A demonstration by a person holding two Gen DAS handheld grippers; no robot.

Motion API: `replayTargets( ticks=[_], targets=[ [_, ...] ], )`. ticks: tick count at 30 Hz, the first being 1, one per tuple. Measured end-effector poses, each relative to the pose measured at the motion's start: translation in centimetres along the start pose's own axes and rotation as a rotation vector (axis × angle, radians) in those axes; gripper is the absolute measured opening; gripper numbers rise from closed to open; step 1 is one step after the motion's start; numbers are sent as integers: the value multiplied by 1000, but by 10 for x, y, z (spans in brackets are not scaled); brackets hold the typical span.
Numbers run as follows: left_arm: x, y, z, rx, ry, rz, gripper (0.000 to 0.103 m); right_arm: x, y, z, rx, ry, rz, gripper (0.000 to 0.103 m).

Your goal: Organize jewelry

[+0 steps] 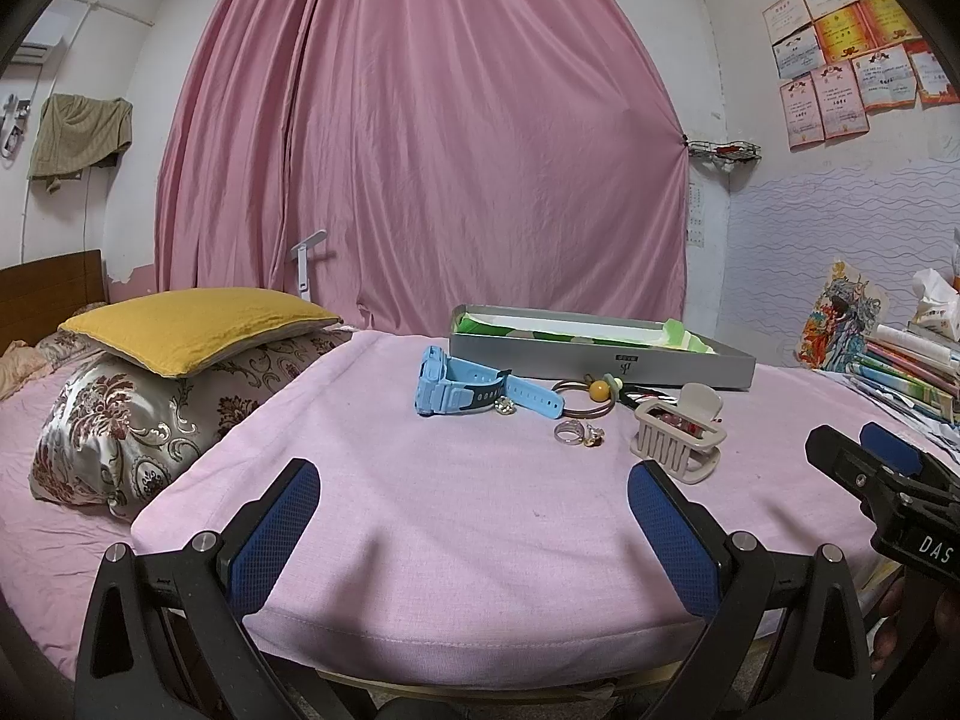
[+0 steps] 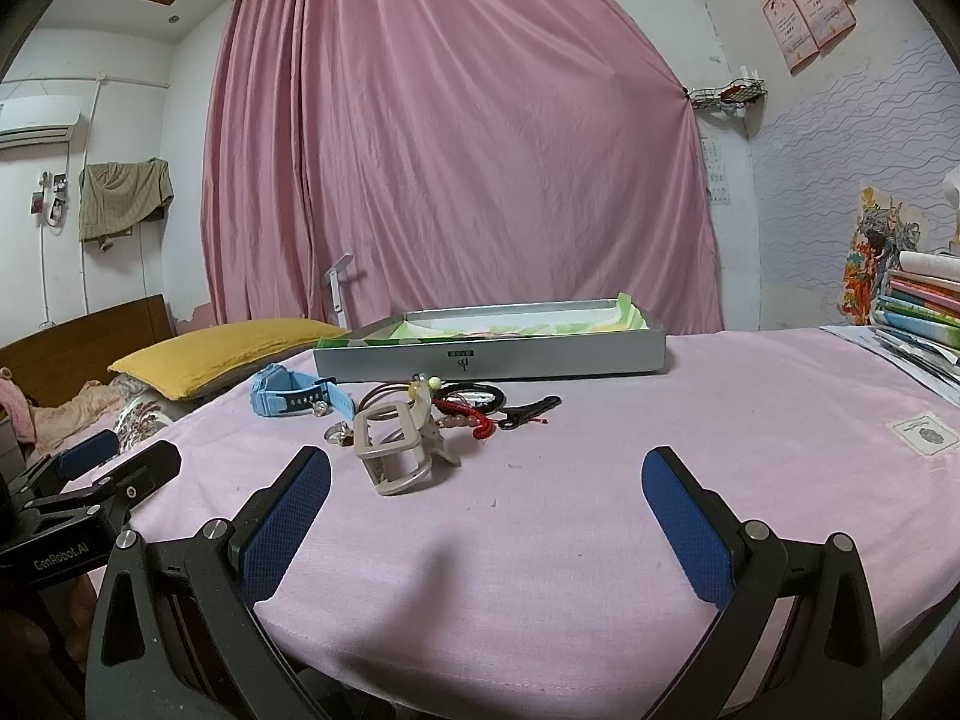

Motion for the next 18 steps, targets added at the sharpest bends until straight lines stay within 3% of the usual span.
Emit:
replayTargets(
  ticks=[11,18],
  targets=[
    [-5,-3,0,-5,5,14,103,-6,-9,3,-3,1,9,102],
    [-12,16,14,-4,7,13,103,-15,2,3,12,2,5,102]
  ],
)
Point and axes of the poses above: each gripper's, at about its wrist camera, not at the fingertips, and x roughly against the way its jaws point, z to its left, y to its top, the point moved 2 cm from there along -x, roughly the way its jaws point, and after that the axes turned 13 degrees about -y, right-handed, at the moved point
